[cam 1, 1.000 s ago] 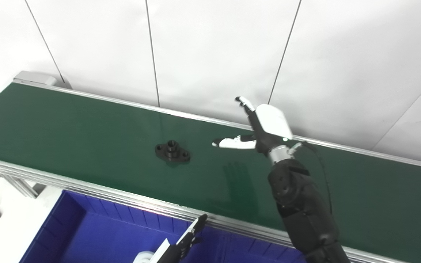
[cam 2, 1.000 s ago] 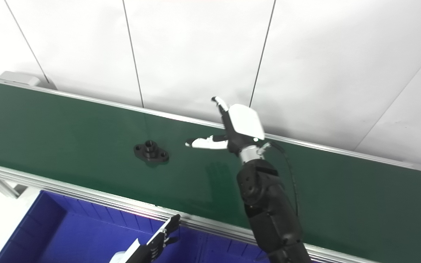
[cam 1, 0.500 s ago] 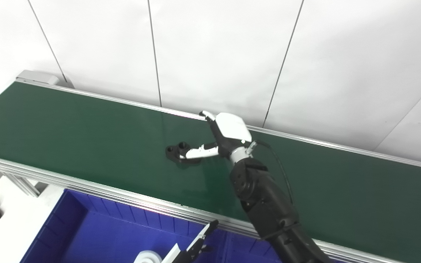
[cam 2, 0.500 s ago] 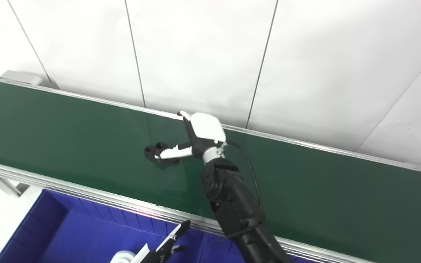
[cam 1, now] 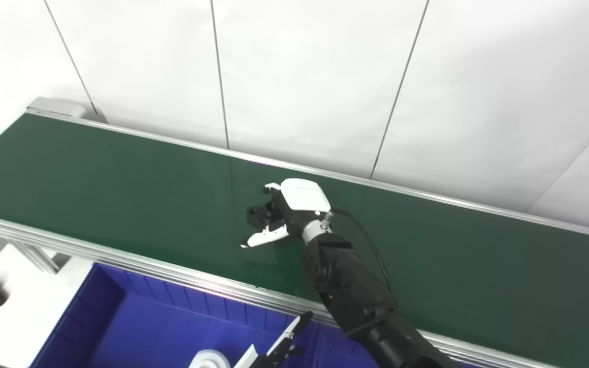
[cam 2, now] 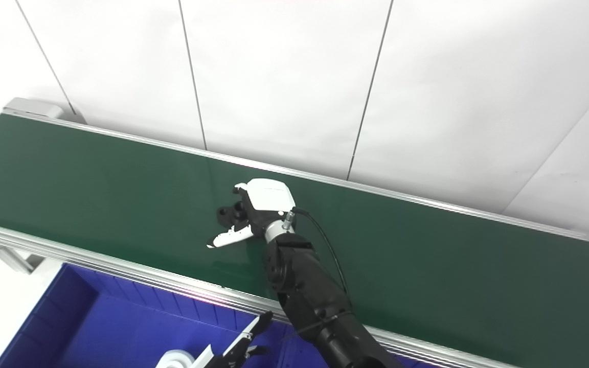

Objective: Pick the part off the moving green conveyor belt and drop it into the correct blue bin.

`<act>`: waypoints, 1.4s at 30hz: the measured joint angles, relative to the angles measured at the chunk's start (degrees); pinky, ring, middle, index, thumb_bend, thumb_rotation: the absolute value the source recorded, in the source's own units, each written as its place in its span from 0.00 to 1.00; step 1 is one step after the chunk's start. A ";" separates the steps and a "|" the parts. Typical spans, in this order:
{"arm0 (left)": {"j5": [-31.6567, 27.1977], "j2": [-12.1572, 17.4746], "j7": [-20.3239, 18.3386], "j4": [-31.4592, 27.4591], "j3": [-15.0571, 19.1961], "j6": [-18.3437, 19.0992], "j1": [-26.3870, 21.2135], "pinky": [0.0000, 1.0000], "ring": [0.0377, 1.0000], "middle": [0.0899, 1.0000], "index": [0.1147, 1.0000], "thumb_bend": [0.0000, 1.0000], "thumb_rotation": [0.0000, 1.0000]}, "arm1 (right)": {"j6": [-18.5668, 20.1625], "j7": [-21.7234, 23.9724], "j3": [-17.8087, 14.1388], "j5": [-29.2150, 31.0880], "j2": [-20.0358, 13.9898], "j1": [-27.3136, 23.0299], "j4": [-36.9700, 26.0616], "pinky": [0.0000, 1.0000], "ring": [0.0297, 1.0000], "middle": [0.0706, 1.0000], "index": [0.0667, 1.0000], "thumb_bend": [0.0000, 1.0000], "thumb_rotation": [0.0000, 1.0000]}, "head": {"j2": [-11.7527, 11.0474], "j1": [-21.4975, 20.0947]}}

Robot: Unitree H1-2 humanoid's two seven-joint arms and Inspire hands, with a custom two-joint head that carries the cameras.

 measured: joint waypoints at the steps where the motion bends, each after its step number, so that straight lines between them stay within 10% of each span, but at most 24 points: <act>1: 0.25 -0.07 0.00 0.00 -0.02 0.00 0.06 0.86 1.00 1.00 1.00 0.93 0.76 | 0.00 -0.83 0.33 -0.35 -0.10 -0.08 0.54 0.50 0.58 0.70 0.77 0.92 0.50 | -0.09 0.09; 7: 0.98 -0.10 -0.25 -1.42 -0.16 0.00 0.51 0.83 1.00 1.00 1.00 0.94 0.77 | -0.26 -9.37 1.43 -0.94 -0.13 -0.16 5.20 0.24 0.32 0.44 0.65 0.70 0.48 | -0.18 0.70; 9: 1.07 -0.17 -0.25 -1.75 -0.19 0.00 0.87 0.84 1.00 1.00 1.00 0.93 0.76 | -0.84 -11.40 1.11 -0.18 -0.14 -0.15 6.42 0.17 0.22 0.31 0.51 0.56 0.23 | 0.09 0.70; 12: 1.69 -0.16 -0.31 -1.74 -0.25 0.00 1.33 0.85 1.00 1.00 1.00 0.93 0.76 | -1.22 -13.04 1.15 0.66 -0.17 -0.14 7.76 0.12 0.15 0.42 0.46 0.53 0.02 | 0.35 0.44; 16: 2.05 -0.06 -0.59 -1.96 -0.16 0.01 1.55 0.84 1.00 1.00 1.00 0.93 0.76 | -0.14 -12.75 3.65 -0.85 -0.16 -0.78 7.00 0.13 0.19 0.42 0.45 0.53 0.00 | 0.79 -0.35; 31: 1.95 0.87 -2.54 -3.06 0.36 0.86 1.60 0.87 1.00 1.00 1.00 0.92 0.75 | 10.82 14.71 3.89 -7.96 -1.91 -4.50 -1.45 0.13 0.19 0.43 0.46 0.53 0.00 | 1.67 -1.93; 42: 0.45 1.02 -3.77 -3.61 1.23 1.15 1.43 0.87 1.00 1.00 1.00 0.89 0.71 | 11.58 27.85 -1.05 -14.75 -7.35 6.92 -27.96 0.19 0.27 0.38 0.48 0.52 0.00 | 3.69 -6.32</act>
